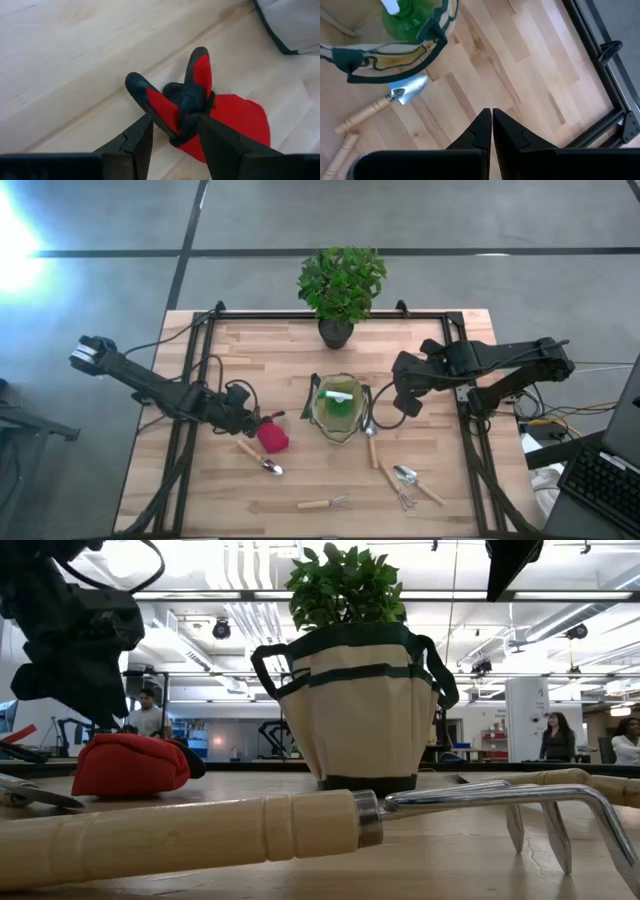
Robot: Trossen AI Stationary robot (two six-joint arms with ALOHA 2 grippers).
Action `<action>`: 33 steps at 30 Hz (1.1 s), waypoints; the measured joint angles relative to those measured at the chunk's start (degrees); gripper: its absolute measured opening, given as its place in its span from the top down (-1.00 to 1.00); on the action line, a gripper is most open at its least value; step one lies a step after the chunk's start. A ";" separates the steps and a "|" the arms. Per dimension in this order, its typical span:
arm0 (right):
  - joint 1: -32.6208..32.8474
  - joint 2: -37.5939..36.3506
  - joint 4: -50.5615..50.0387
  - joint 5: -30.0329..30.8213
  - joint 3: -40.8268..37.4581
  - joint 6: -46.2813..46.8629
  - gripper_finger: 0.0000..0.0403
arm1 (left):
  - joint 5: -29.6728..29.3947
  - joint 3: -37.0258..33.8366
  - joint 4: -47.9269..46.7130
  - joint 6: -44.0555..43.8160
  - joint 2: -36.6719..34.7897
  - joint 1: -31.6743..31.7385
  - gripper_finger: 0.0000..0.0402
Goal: Pick & Place Garden tools in Gardening bag
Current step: Put the red gloves into the gardening bag
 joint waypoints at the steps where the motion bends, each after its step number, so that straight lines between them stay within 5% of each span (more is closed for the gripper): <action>1: 0.00 0.00 0.40 -0.02 0.00 0.00 0.96 | -0.04 0.00 0.00 -0.28 0.26 0.08 0.22; 33: 0.00 0.00 1.57 -0.26 0.07 -0.20 0.96 | 4.46 -0.02 6.71 2.63 13.21 6.65 0.23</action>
